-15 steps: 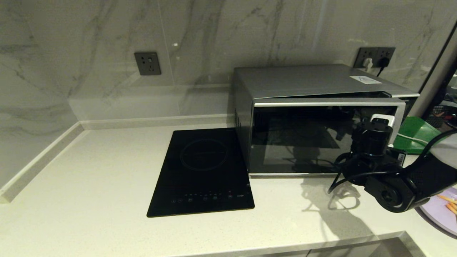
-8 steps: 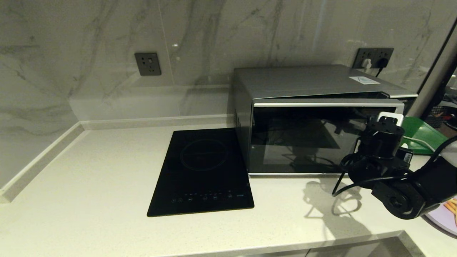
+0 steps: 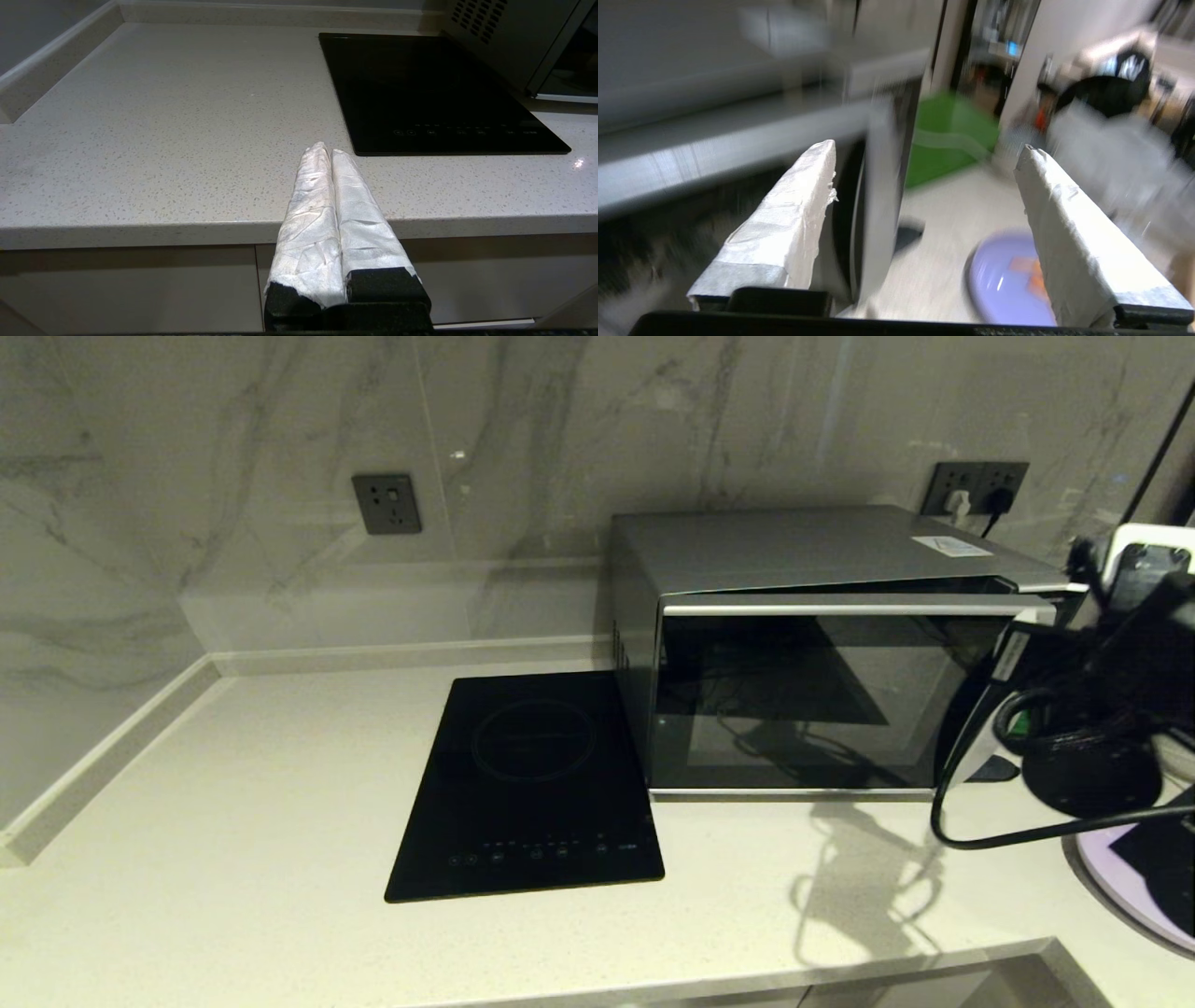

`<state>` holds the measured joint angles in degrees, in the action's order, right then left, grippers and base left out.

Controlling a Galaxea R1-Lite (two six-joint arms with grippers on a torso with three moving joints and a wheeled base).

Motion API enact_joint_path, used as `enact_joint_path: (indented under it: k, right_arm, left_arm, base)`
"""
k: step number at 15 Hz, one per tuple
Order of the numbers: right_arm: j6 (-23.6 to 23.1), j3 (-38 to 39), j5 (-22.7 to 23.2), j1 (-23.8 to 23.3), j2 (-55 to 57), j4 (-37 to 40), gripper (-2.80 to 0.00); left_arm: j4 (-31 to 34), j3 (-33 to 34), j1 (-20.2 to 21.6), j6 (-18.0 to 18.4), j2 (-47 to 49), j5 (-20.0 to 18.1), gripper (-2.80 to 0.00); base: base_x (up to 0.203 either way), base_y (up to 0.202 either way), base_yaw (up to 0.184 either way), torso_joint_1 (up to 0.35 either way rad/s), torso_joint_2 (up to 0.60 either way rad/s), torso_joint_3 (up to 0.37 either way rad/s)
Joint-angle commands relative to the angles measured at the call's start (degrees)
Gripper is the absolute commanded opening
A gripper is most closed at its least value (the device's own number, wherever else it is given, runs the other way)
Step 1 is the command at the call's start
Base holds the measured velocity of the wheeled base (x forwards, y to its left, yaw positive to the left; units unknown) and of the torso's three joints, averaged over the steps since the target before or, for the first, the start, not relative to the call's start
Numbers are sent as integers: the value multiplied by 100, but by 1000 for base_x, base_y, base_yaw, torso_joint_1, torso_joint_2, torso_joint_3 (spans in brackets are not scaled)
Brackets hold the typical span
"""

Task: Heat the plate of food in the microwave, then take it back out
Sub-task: Open the microwave oven

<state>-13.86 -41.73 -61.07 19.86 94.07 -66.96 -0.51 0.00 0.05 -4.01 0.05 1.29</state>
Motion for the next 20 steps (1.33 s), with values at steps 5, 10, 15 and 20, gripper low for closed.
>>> enact_joint_path:
  k: [5, 10, 15, 20]
  right_arm:
    - [-642, -2743, 231, 65, -1064, 3328, 0]
    - [565, -5780, 830, 27, -529, 7534, 0]
    - [3022, -7222, 2998, -320, 206, 10711, 0]
    - [3583, -7200, 3787, -796, 557, 10788, -280]
  left_arm:
    - [-2, 0, 4, -3, 4, 3, -280]
    - [-2, 0, 4, -3, 4, 3, -280]
    - [-2, 0, 4, -3, 4, 3, -280]
    - [-2, 0, 4, -3, 4, 3, -280]
  base:
    - [0, 0, 0, 0, 0, 0]
    - [0, 0, 0, 0, 0, 0]
    - [0, 0, 0, 0, 0, 0]
    - [0, 0, 0, 0, 0, 0]
